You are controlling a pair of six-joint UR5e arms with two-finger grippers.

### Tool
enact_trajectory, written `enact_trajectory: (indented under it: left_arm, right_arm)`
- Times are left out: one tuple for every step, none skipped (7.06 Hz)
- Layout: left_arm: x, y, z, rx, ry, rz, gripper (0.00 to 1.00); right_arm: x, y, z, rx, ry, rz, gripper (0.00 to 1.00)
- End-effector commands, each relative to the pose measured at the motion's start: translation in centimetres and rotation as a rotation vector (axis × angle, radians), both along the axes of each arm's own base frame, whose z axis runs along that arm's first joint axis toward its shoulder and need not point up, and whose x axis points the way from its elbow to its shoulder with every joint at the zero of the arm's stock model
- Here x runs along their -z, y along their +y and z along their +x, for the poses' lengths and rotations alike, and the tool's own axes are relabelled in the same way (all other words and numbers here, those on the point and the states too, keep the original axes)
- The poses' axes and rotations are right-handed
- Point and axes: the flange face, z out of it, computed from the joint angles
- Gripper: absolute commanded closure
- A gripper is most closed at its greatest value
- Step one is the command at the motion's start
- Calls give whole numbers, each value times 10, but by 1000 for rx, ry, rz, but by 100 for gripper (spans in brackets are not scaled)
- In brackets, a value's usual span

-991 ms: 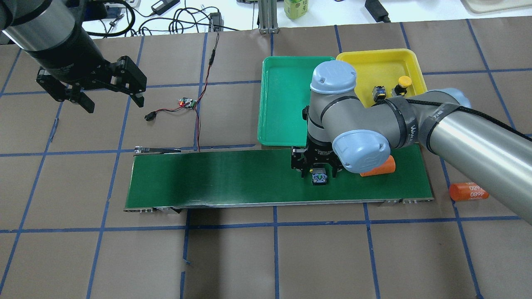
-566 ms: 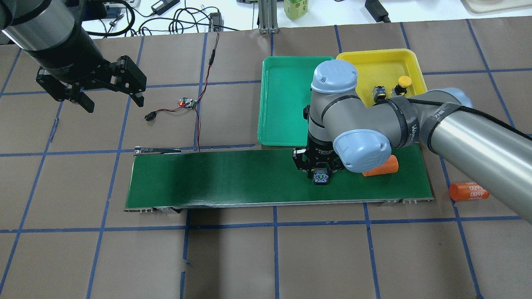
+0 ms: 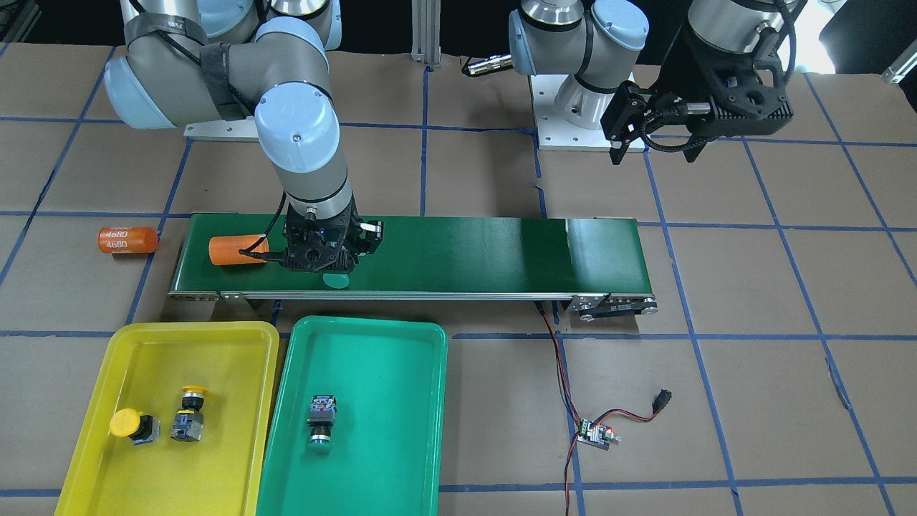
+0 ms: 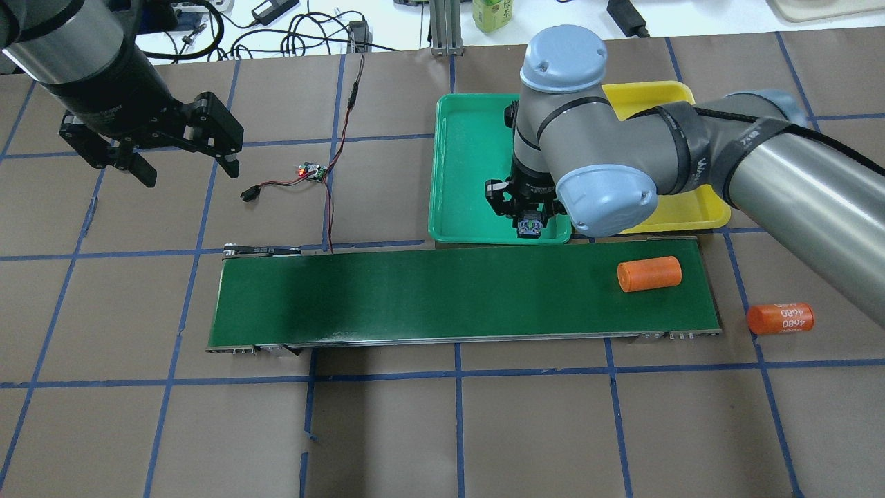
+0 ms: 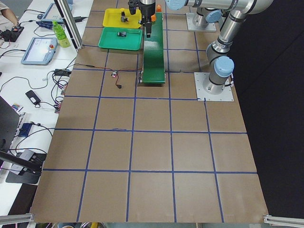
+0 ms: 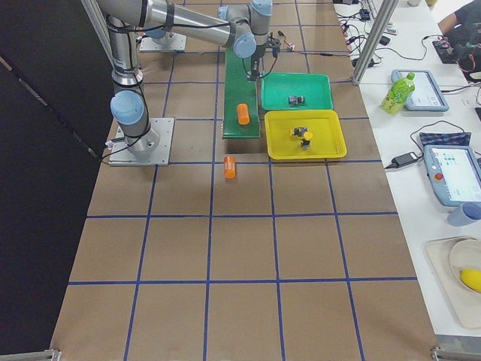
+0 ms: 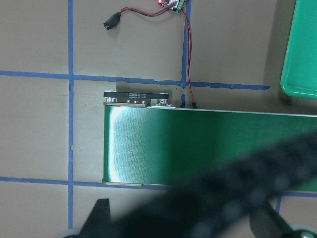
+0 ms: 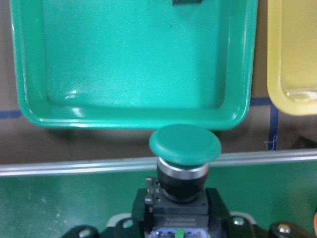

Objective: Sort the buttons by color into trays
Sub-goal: 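Place the green button into the green tray beside the first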

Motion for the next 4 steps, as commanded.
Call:
enact_trajectory:
  left_arm:
    - [0,0,0,0,0,0,0]
    - [0,0,0,0,0,0,0]
    - [0,0,0,0,0,0,0]
    - [1,0,0,0,2,1,0]
  right_arm:
    - [25,-66,8,0,2,-113,97]
    - [40,-83,13,0,-9,-139,84]
    - [50,-88,19,-7,-6,-138,45]
    - [48,-89,17,2,-11,-129,0]
